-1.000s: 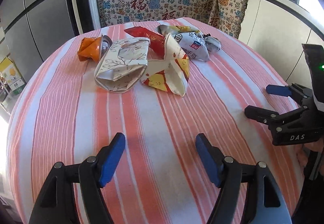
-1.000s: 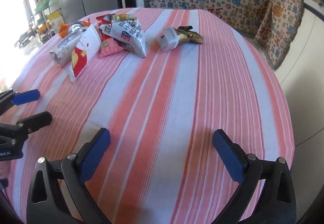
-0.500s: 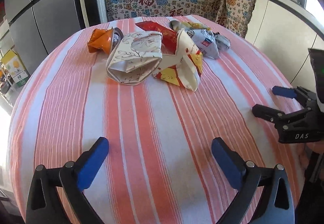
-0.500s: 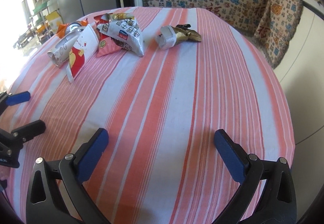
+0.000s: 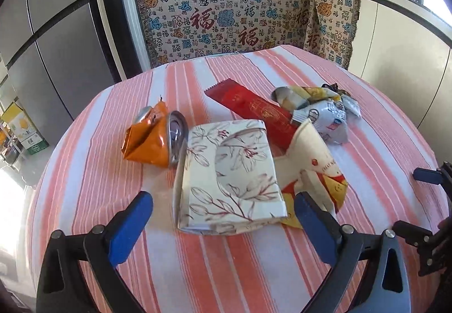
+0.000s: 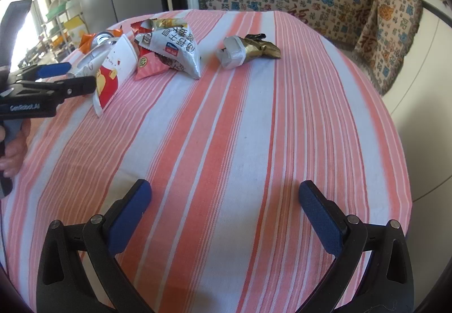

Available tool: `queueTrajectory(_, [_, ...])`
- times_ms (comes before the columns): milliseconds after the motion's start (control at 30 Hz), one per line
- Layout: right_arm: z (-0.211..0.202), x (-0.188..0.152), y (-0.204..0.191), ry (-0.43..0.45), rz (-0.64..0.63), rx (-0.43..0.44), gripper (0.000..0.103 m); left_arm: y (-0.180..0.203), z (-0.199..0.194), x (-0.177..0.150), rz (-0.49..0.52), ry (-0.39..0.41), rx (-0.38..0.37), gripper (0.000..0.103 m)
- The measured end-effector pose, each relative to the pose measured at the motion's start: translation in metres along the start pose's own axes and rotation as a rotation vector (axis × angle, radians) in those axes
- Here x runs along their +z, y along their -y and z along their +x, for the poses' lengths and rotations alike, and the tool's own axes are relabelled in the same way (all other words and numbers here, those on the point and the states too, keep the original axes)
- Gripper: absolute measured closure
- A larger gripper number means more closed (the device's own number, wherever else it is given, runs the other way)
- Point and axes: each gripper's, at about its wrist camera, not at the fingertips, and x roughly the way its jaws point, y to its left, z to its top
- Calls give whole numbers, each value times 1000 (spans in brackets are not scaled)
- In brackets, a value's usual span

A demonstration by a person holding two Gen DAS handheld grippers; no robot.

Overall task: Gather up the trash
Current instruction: 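Grasp the floral tissue pack with the left tool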

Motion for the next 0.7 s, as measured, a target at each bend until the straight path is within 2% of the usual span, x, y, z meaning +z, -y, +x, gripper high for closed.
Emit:
queueTrajectory(67, [0, 0, 0, 0, 0, 0, 0, -1, 0, -1, 8, -12, -18, 36])
queueTrajectory(100, [0, 0, 0, 0, 0, 0, 0, -1, -4, -2, 7, -9, -20, 37])
queueTrajectory(267, [0, 0, 0, 0, 0, 0, 0, -6, -33, -17, -46, -6, -110, 38])
queueTrajectory(400, [0, 0, 0, 0, 0, 1, 0, -17, -61, -38, -162, -44, -238, 35])
queueTrajectory(567, [0, 0, 0, 0, 0, 0, 0, -39, -67, -53, -241, -49, -224, 35])
queueTrajectory(700, [0, 0, 0, 0, 0, 1, 0, -58, -66, -56, -334, -51, -261, 35])
